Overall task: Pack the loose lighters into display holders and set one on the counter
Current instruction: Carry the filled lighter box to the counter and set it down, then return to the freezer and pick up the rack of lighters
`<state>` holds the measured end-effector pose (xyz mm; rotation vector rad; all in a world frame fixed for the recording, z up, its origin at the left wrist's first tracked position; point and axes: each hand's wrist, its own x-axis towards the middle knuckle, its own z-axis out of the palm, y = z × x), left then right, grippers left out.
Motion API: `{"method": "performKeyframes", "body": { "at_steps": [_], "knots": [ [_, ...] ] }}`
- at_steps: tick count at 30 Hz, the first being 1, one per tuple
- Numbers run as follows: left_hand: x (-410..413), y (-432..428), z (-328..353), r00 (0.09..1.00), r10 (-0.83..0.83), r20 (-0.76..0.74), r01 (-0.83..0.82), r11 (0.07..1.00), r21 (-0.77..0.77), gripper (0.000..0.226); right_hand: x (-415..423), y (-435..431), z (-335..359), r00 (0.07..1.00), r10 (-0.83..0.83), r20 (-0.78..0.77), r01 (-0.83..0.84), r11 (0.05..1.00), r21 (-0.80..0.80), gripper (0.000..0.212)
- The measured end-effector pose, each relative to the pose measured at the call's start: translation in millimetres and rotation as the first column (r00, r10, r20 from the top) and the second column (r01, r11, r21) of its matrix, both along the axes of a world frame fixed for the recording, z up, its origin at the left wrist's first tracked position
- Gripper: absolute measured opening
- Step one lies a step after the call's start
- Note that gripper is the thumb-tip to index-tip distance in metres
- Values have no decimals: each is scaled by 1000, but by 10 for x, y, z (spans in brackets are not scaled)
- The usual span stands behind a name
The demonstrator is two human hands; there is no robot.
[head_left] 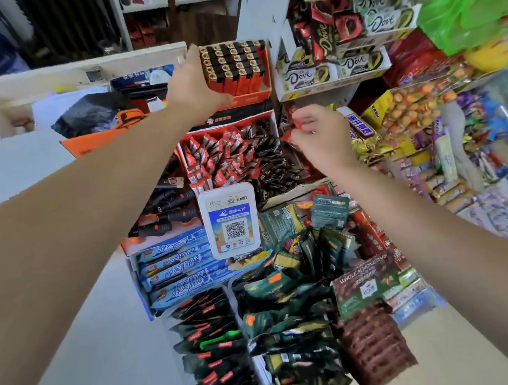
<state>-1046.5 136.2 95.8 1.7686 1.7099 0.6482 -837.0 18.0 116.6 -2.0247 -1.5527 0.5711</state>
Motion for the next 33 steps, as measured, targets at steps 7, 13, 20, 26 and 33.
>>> {"method": "performKeyframes", "body": {
  "at_steps": [7, 13, 20, 26, 33],
  "knots": [
    [54, -1034, 166, 998, -58, 39, 45, 963, 266, 50, 180, -1057, 64, 993, 89, 81, -77, 987, -141, 34],
    [145, -2123, 160, 910, -414, 32, 398, 891, 216, 19, 323, -2193, 174, 1000, 13, 8, -11, 976, -218, 45],
    [650, -3211, 54, 730, -681, -60, 682, 719, 137, 23, 507, -3384, 159, 985, -155, -78, 129, 956, -263, 41],
    [1190, -4202, -61, 613, -790, -18, 789, 611, 65, 17, 921, -4540, -254, 940, -324, -110, 281, 915, -289, 23],
    [2194, -5306, -370, 449, -890, -78, 867, 455, -201, 21, 1630, -6078, -911, 753, -627, -201, 468, 724, -507, 21]
  ]
}}
